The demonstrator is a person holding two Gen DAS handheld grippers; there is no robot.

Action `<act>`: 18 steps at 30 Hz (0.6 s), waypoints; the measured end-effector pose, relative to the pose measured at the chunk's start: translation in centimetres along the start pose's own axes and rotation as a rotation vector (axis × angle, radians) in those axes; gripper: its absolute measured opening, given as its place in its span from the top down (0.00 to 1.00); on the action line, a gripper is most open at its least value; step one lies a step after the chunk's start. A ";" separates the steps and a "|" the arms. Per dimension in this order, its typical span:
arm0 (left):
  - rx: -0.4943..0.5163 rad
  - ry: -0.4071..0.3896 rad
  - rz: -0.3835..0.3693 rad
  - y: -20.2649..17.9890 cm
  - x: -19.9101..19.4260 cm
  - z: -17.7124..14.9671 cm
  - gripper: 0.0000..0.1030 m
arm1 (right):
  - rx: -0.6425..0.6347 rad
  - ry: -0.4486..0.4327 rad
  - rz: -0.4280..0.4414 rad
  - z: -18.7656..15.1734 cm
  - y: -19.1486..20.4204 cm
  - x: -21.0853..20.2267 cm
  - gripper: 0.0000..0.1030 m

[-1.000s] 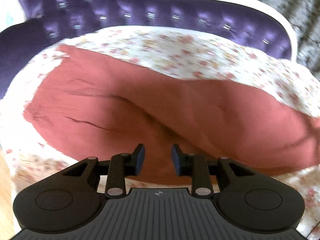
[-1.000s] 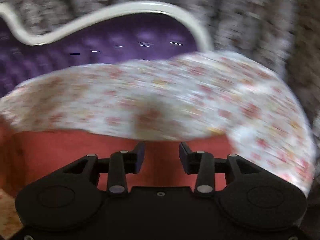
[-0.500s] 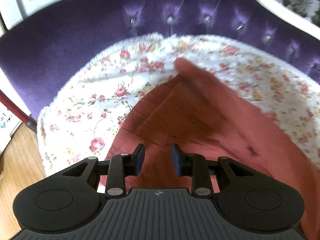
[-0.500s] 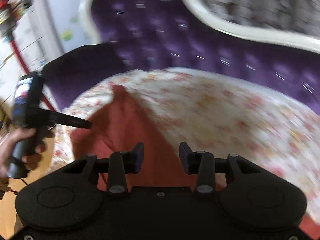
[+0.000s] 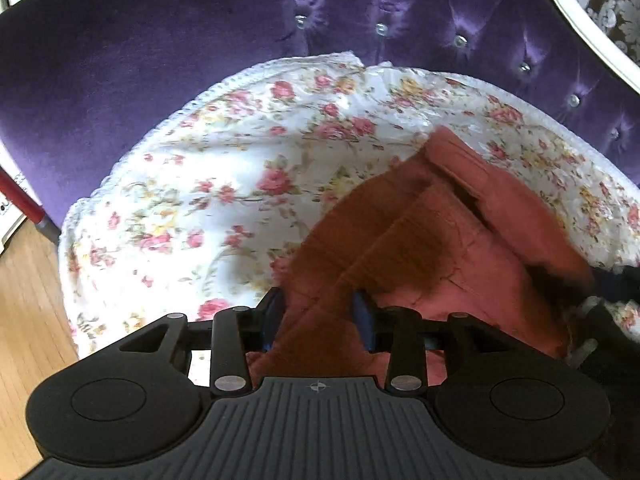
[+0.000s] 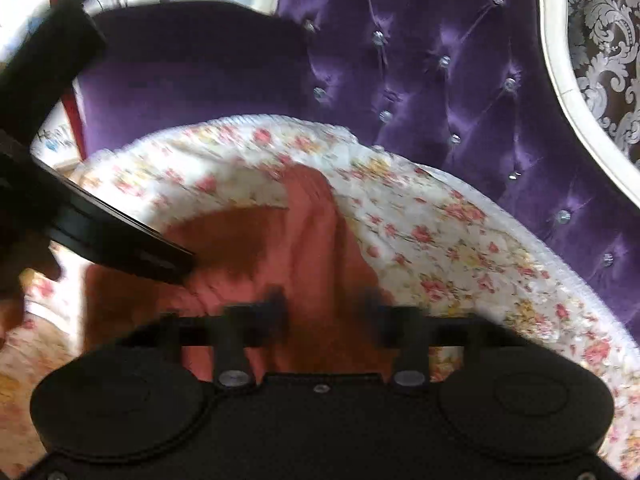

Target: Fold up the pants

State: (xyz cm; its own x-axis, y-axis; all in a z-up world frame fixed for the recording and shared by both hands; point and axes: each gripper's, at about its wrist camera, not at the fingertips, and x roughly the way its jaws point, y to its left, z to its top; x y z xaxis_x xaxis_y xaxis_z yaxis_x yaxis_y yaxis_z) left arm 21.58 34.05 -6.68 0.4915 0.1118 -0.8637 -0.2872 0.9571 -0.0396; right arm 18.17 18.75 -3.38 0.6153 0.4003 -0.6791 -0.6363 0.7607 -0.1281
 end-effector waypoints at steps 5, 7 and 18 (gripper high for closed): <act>-0.045 -0.043 0.068 3.0 -1.6 0.1 0.65 | 0.082 -0.174 0.133 -0.1 0.4 -7.3 0.88; -0.075 -0.056 0.088 4.5 -2.2 0.1 0.65 | 0.058 -0.178 0.200 -0.9 2.4 -9.0 0.86; -0.034 -0.161 0.190 5.1 -7.5 -1.6 0.65 | -0.015 -0.001 0.242 -6.3 10.2 -3.4 0.77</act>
State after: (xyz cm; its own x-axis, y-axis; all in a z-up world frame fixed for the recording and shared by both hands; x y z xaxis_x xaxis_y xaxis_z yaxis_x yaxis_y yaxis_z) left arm 15.12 37.67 -1.15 0.5499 0.3323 -0.7663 -0.4130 0.9056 0.0963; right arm 6.63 21.88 -6.93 0.4448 0.5706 -0.6903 -0.7722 0.6348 0.0273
